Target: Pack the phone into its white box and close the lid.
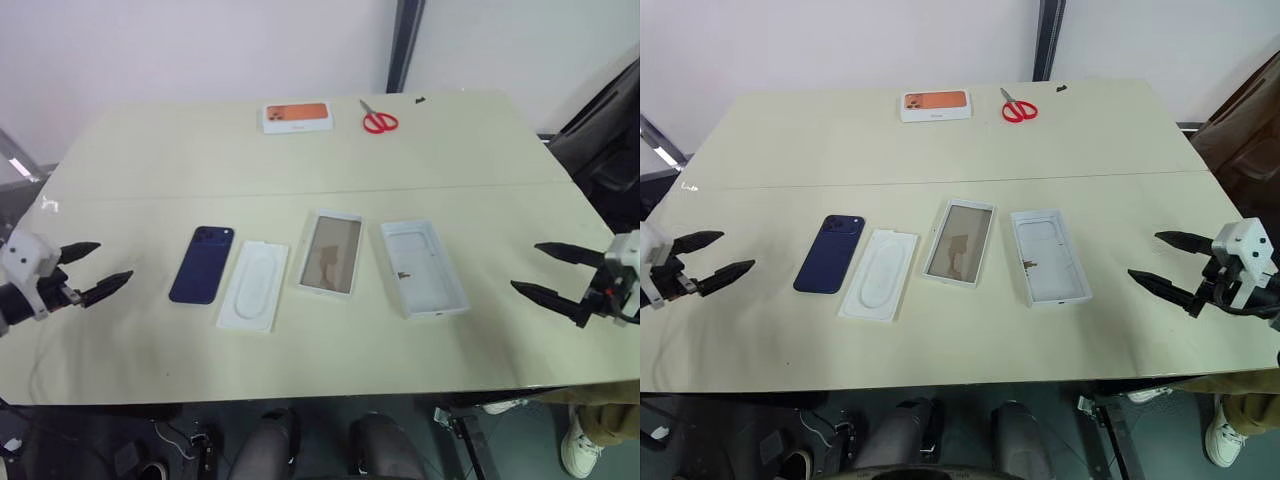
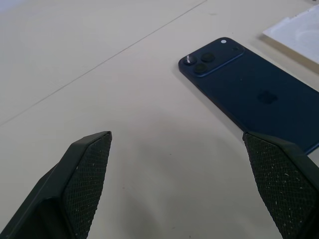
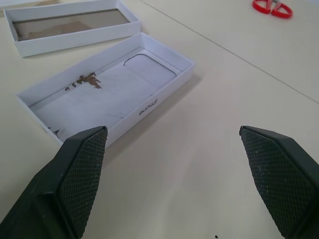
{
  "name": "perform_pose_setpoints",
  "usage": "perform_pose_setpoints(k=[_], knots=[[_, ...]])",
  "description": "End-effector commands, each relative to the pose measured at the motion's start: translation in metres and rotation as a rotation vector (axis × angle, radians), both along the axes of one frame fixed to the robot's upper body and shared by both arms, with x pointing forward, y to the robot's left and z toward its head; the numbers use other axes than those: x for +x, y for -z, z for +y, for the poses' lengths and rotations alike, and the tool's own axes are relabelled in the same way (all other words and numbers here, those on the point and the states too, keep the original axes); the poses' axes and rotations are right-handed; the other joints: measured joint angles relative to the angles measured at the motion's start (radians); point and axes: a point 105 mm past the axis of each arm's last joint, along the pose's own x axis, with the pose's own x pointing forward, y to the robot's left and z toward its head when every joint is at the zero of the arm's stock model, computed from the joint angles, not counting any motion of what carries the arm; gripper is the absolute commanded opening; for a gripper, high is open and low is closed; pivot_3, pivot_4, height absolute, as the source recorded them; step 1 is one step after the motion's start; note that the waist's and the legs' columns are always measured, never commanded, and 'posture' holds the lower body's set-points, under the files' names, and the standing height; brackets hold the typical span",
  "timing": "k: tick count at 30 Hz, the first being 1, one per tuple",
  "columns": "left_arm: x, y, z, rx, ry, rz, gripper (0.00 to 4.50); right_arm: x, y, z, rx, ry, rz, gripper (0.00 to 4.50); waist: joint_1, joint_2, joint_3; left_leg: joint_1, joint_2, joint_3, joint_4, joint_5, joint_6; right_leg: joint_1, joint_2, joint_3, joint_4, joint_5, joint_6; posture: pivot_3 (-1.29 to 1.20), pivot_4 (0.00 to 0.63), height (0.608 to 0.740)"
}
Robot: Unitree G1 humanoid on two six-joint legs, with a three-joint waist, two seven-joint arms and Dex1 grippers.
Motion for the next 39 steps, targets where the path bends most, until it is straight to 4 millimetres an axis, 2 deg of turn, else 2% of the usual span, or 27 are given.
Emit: perform_pose_setpoints(k=[1,6,20,30,32,33,34,36,37,39], knots=[[0.003,-0.011,-0.001,0.012,-0.004,-0.048,4.43,0.002,-0.010,-0.001,-0.015,0.000,-0.041,4.45,0.000,0.000,0.000,0.000,0.000,0.000,0.000,0.000,0.000,0.000,0.000,0.000,0.000,0.000,0.000,0.00,0.150,0.740],[0.005,-0.005,-0.004,0.028,0.015,-0.007,4.43,0.002,-0.008,0.001,-0.012,-0.002,-0.040,4.45,0.000,0.000,0.000,0.000,0.000,0.000,0.000,0.000,0.000,0.000,0.000,0.000,0.000,0.000,0.000,0.00,0.150,0.740],[0.010,-0.008,-0.014,-0.004,0.031,-0.017,4.43,0.007,-0.010,0.006,-0.003,-0.010,-0.050,4.45,-0.001,0.000,0.000,0.000,0.000,0.000,0.000,0.000,0.000,0.000,0.000,0.000,0.000,0.000,0.000,0.00,0.150,0.740],[0.015,-0.004,-0.036,-0.030,0.029,0.017,4.43,0.014,-0.016,0.023,0.014,-0.047,-0.078,4.45,0.000,0.000,0.000,0.000,0.000,0.000,0.001,0.000,0.000,0.000,0.000,0.000,0.001,0.000,0.000,0.00,0.150,0.740],[0.015,0.000,-0.042,-0.081,0.027,0.075,4.43,0.015,-0.017,0.028,-0.001,-0.060,-0.089,4.45,0.000,0.000,0.000,0.000,0.000,0.000,0.001,0.000,0.000,0.000,0.000,0.000,0.001,0.000,0.000,0.00,0.150,0.740],[0.015,0.002,-0.048,-0.123,0.026,0.118,4.43,0.016,-0.018,0.032,-0.002,-0.074,-0.091,4.45,-0.001,0.000,0.000,0.000,0.000,0.000,0.001,0.000,0.000,0.000,0.000,0.000,0.001,0.000,0.000,0.00,0.150,0.740],[0.016,0.002,-0.065,-0.210,0.052,0.162,4.43,0.018,-0.021,0.051,-0.001,-0.136,-0.107,4.45,-0.001,0.000,0.000,0.000,0.000,0.000,0.001,0.000,0.000,0.000,0.000,0.000,0.001,0.000,0.000,0.00,0.150,0.740],[0.015,0.003,-0.093,-0.268,0.111,0.221,4.43,0.019,-0.027,0.081,-0.008,-0.246,-0.135,4.45,-0.002,0.000,0.000,0.000,0.000,0.000,0.001,0.000,0.000,0.000,0.000,0.000,0.001,0.000,0.000,0.00,0.150,0.740],[0.011,0.005,-0.105,-0.298,0.145,0.265,4.43,0.019,-0.029,0.097,-0.007,-0.300,-0.146,4.45,-0.003,0.000,0.000,0.000,0.000,0.000,0.001,0.000,0.000,0.000,0.000,0.000,0.001,0.000,0.000,0.00,0.150,0.740],[0.005,0.007,-0.120,-0.332,0.181,0.333,4.43,0.017,-0.030,0.117,-0.008,-0.365,-0.156,4.45,-0.003,0.000,0.000,0.000,0.000,0.000,0.003,0.000,0.000,0.000,0.000,0.000,0.003,0.000,0.000,0.00,0.150,0.740]])
